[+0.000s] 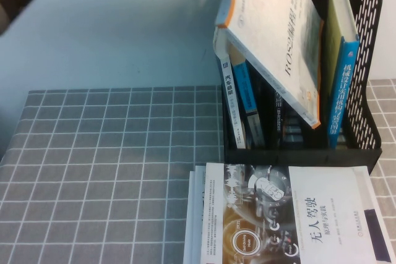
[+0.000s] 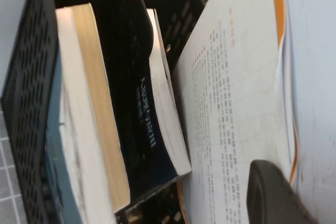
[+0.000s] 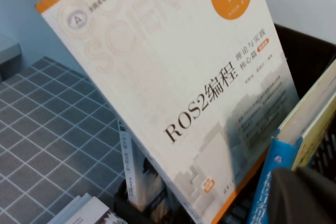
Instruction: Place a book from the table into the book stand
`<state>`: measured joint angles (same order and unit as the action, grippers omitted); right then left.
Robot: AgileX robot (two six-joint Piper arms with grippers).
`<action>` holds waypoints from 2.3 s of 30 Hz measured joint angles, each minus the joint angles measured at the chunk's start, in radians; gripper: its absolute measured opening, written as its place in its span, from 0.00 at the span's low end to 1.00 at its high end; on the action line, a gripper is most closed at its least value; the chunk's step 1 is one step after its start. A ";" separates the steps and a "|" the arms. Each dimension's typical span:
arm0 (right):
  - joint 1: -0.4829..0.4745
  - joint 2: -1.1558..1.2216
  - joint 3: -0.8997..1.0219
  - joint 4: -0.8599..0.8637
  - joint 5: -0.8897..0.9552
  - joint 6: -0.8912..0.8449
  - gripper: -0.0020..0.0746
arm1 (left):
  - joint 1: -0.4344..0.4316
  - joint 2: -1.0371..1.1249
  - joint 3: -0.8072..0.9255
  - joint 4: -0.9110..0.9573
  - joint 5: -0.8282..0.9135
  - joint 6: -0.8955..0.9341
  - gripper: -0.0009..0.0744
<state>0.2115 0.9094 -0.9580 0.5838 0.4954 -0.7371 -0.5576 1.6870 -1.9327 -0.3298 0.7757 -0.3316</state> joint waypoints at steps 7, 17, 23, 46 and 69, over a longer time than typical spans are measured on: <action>0.000 0.000 -0.001 -0.002 0.000 0.001 0.02 | -0.114 0.047 0.000 0.285 -0.069 -0.231 0.15; 0.000 0.000 -0.002 -0.019 0.024 0.002 0.02 | -0.133 0.169 -0.006 0.359 -0.163 -0.283 0.15; 0.000 0.000 0.002 -0.052 0.079 0.004 0.02 | -0.138 0.253 -0.006 0.346 -0.167 -0.224 0.15; 0.000 0.195 0.141 0.143 0.230 -0.188 0.02 | -0.095 0.270 -0.230 0.256 0.078 0.088 0.51; 0.000 0.782 0.000 1.041 0.213 -1.089 0.02 | -0.095 0.103 -0.450 0.170 0.488 0.283 0.01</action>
<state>0.2115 1.6915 -0.9580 1.6247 0.7086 -1.8256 -0.6524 1.7897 -2.3825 -0.1597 1.2636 -0.0483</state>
